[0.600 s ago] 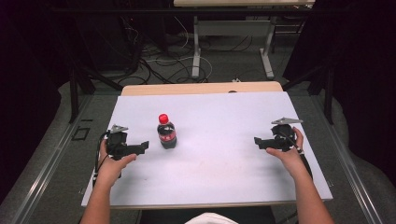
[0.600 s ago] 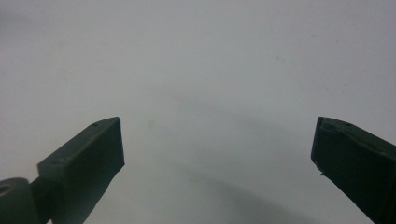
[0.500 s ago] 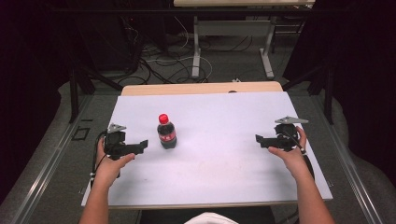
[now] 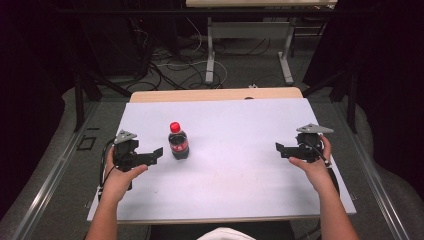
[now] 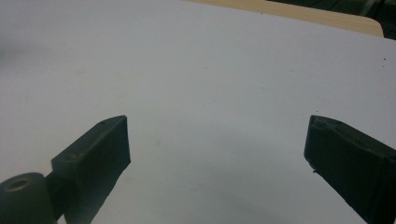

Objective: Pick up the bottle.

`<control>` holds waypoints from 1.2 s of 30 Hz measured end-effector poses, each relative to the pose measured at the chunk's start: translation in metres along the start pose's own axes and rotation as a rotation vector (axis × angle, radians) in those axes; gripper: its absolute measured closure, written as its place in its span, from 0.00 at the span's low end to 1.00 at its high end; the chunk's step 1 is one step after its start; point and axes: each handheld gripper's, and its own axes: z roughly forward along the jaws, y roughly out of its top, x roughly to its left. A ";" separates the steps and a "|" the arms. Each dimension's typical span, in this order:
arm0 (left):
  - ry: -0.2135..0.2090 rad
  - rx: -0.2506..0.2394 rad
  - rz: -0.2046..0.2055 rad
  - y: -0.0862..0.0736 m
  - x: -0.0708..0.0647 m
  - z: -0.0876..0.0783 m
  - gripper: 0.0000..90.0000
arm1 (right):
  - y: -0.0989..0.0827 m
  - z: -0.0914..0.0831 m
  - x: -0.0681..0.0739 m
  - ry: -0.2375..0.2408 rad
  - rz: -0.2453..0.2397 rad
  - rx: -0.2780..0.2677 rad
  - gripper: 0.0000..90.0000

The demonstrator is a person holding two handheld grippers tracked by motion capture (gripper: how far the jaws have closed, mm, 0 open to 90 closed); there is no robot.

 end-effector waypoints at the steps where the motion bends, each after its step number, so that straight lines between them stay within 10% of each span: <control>1: -0.010 -0.008 0.001 0.000 -0.003 0.002 0.01 | 0.000 0.000 0.001 -0.017 -0.011 -0.003 0.07; 13: -0.046 -0.035 0.106 0.011 -0.029 0.023 0.01 | 0.001 0.004 0.014 -0.002 -0.047 -0.019 0.08; 36: -0.041 0.006 0.116 0.020 -0.034 0.076 0.06 | -0.001 0.006 0.014 0.005 -0.035 -0.016 0.10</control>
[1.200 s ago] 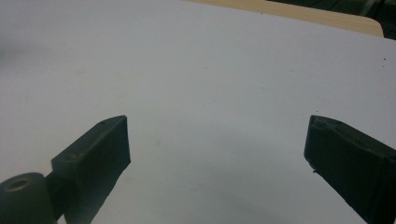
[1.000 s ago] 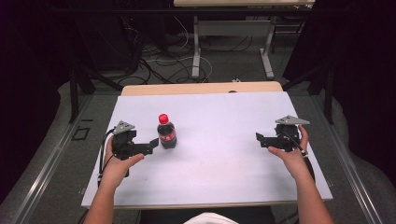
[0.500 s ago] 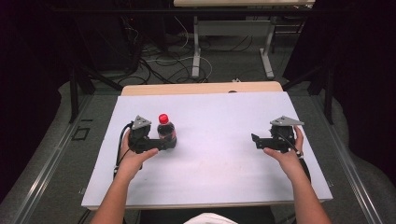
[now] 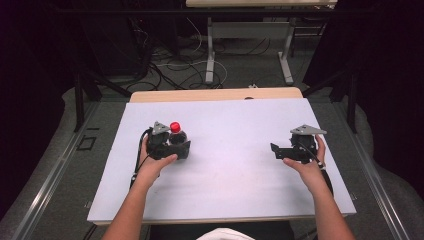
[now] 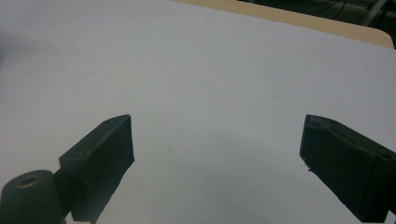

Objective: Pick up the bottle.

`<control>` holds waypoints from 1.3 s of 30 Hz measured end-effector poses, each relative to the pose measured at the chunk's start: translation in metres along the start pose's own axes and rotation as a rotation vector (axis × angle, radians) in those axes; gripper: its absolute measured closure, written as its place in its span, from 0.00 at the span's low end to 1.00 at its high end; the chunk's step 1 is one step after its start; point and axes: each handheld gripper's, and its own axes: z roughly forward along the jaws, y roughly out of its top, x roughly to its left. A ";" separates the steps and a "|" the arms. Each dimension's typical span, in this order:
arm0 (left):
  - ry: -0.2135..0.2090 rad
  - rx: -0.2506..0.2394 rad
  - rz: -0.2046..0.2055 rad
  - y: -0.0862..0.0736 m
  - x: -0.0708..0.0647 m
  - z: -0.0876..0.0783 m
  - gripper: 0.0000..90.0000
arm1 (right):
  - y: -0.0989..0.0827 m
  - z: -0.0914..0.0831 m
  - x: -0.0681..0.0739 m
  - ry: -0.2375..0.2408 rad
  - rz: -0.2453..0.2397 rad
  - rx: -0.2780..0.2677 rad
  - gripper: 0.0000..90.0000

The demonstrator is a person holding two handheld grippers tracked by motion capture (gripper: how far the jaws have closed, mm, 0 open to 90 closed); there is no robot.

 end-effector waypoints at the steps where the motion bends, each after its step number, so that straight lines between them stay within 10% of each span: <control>1: 0.007 -0.012 -0.010 0.000 0.000 0.002 0.07 | 0.000 0.001 0.001 -0.001 0.003 0.003 0.10; 39: 0.039 -0.020 0.013 -0.005 0.000 0.010 0.31 | -0.005 0.008 0.001 -0.005 -0.010 0.024 0.13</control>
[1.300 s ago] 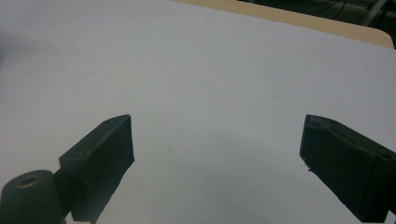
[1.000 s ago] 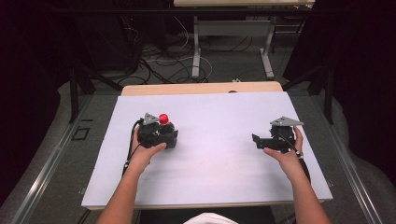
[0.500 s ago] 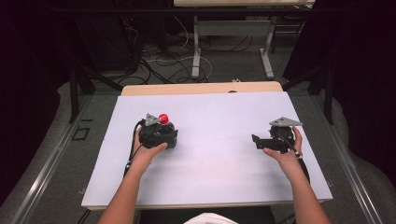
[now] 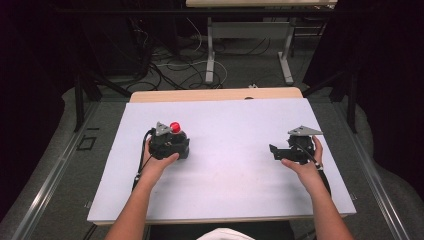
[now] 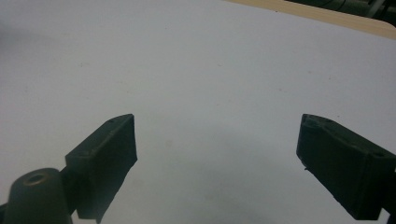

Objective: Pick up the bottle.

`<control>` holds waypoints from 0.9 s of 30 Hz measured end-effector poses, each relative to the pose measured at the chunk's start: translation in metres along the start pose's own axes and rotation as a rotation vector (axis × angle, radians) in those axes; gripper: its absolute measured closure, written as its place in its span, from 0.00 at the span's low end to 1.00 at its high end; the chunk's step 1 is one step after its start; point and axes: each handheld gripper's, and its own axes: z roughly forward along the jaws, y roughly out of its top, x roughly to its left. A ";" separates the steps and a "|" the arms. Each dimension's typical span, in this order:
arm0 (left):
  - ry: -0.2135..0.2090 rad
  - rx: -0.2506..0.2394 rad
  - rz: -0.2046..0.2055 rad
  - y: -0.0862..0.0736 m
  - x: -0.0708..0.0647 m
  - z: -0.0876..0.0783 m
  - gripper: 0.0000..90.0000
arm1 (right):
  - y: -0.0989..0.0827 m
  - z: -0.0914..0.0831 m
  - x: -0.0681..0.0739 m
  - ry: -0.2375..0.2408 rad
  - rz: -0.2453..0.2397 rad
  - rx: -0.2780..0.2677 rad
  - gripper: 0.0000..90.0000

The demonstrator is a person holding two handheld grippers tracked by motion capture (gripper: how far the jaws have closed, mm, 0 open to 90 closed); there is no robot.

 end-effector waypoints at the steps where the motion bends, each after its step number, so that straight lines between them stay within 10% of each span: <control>1: 0.000 0.002 -0.002 0.000 0.000 0.000 0.31 | 0.000 0.001 0.000 0.001 0.002 -0.001 0.13; 27: 0.019 -0.017 0.009 -0.004 -0.002 -0.002 0.33 | -0.001 0.002 0.001 0.000 -0.003 0.002 0.14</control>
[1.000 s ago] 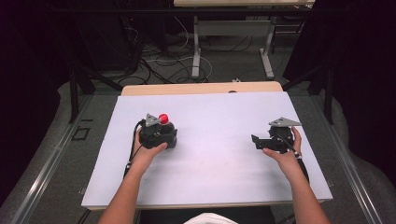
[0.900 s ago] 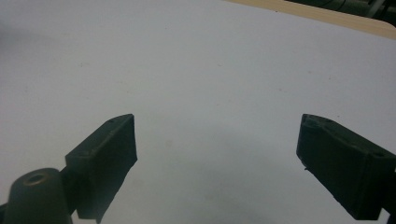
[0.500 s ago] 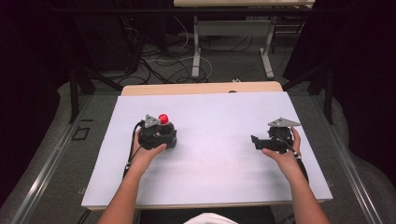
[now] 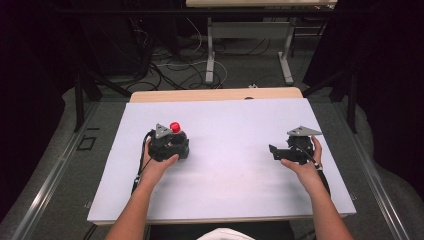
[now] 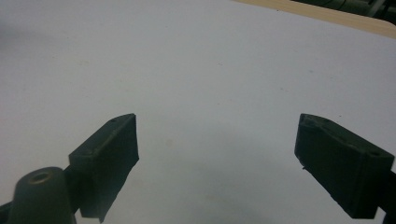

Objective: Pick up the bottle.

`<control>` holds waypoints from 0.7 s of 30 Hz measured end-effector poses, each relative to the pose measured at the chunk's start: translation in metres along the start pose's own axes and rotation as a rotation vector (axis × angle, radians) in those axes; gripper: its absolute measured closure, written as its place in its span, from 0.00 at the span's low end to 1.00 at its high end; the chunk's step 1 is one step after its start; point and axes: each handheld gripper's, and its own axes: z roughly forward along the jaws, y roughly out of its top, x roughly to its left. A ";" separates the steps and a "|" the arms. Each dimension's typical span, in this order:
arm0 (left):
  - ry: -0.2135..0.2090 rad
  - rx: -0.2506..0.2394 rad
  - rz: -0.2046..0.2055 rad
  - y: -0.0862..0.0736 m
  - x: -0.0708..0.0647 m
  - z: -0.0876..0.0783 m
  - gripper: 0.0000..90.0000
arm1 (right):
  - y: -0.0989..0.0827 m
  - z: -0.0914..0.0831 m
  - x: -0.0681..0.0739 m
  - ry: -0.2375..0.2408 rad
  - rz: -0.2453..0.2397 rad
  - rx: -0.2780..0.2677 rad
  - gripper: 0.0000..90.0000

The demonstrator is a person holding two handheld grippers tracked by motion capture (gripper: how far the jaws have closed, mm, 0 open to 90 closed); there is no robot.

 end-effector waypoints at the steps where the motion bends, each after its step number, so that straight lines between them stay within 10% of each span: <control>1: 0.000 0.002 0.003 0.000 0.000 0.000 0.33 | 0.000 0.000 0.000 0.001 0.000 0.000 0.14; 21: -0.050 0.033 0.015 0.019 -0.010 -0.022 0.33 | 0.002 -0.001 0.001 0.005 0.002 -0.004 0.16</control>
